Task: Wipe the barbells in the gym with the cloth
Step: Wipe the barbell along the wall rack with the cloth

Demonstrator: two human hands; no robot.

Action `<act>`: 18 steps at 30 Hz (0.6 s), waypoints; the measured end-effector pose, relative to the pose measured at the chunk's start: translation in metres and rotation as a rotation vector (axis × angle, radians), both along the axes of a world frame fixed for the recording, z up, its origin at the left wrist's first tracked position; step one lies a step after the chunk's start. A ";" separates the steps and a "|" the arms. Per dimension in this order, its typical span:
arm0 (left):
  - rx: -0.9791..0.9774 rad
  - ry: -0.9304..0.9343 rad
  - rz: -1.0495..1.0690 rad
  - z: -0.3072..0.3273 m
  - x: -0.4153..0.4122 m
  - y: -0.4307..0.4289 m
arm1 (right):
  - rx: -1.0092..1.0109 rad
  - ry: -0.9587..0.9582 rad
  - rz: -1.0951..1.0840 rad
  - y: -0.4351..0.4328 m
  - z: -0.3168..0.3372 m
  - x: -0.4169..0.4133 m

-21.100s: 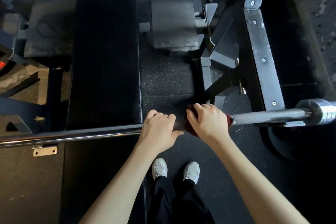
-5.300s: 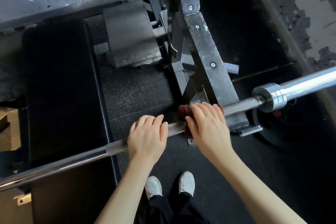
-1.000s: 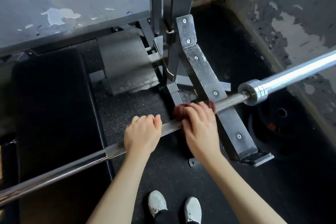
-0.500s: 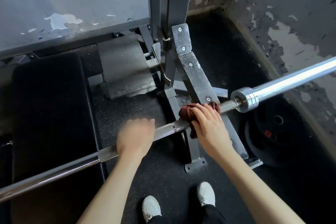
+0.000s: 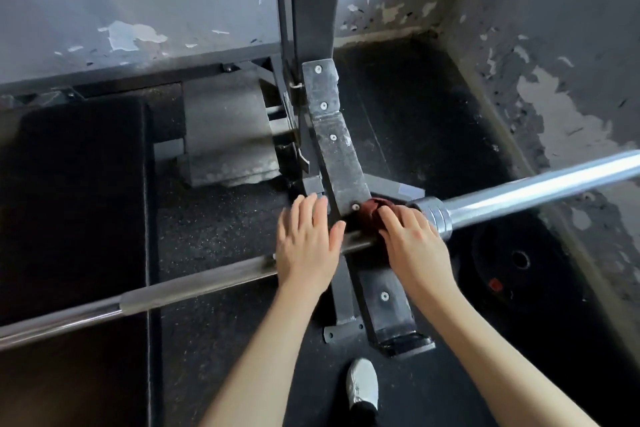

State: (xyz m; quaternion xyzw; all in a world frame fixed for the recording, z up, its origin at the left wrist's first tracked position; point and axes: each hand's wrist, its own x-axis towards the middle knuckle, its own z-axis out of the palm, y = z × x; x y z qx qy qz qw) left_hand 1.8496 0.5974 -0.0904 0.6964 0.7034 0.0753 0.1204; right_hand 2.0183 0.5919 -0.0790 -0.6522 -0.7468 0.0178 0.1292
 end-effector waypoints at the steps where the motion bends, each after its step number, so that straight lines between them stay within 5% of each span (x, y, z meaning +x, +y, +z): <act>1: -0.048 0.025 0.042 -0.003 0.005 0.002 | 0.012 0.033 0.002 -0.004 0.002 0.000; 7: -0.026 0.125 0.077 -0.014 0.010 0.001 | 0.150 0.289 -0.055 -0.018 0.033 0.038; 18: 0.008 0.145 0.099 -0.014 0.051 0.021 | -0.064 0.210 0.040 0.031 0.001 0.053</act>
